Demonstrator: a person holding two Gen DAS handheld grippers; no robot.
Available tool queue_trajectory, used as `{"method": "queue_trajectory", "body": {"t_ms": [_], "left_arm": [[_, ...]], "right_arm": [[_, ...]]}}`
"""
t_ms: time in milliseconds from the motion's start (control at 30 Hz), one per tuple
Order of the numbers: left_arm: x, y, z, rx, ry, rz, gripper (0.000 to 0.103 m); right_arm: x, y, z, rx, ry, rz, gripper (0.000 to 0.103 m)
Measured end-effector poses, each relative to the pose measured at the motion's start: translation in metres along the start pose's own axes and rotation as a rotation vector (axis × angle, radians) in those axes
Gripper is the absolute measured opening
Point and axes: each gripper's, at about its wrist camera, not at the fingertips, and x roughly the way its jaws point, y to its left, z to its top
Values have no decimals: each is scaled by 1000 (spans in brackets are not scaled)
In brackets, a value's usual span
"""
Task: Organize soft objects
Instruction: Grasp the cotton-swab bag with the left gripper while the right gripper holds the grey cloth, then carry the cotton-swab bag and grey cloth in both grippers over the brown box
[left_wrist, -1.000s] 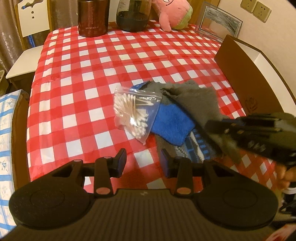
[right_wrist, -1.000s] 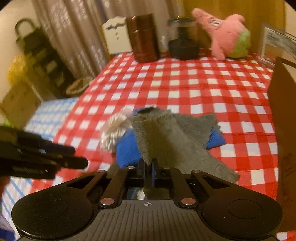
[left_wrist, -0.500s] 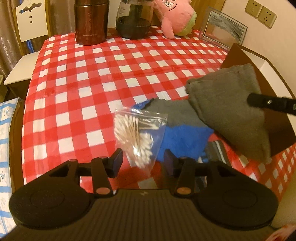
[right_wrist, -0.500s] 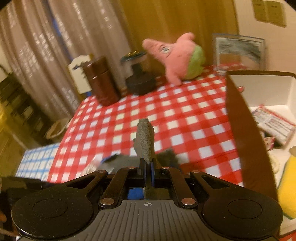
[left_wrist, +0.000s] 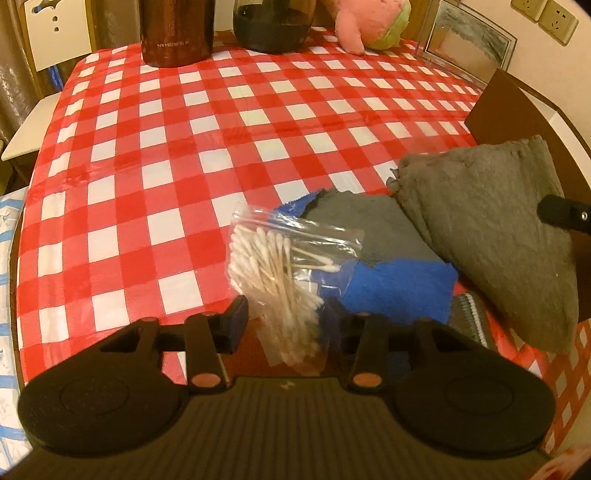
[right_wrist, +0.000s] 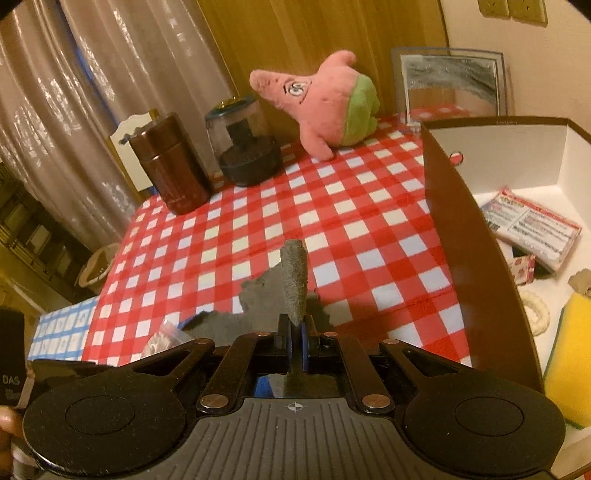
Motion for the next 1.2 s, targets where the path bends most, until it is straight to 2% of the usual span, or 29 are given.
{"method": "queue_trajectory", "body": {"t_ms": [133, 233, 667, 1200], "left_arm": [[-2, 1, 1, 7, 1, -8, 26], [-8, 1, 0, 16, -10, -6, 22], [-56, -12, 5, 42, -70, 2, 21], [-109, -67, 21, 155, -174, -73, 21]], "right_arm": [[3, 0, -3, 12, 15, 7, 5], [3, 2, -3, 12, 15, 13, 5], [-24, 16, -2, -23, -35, 41, 5], [-92, 18, 3, -16, -162, 48, 4]]}}
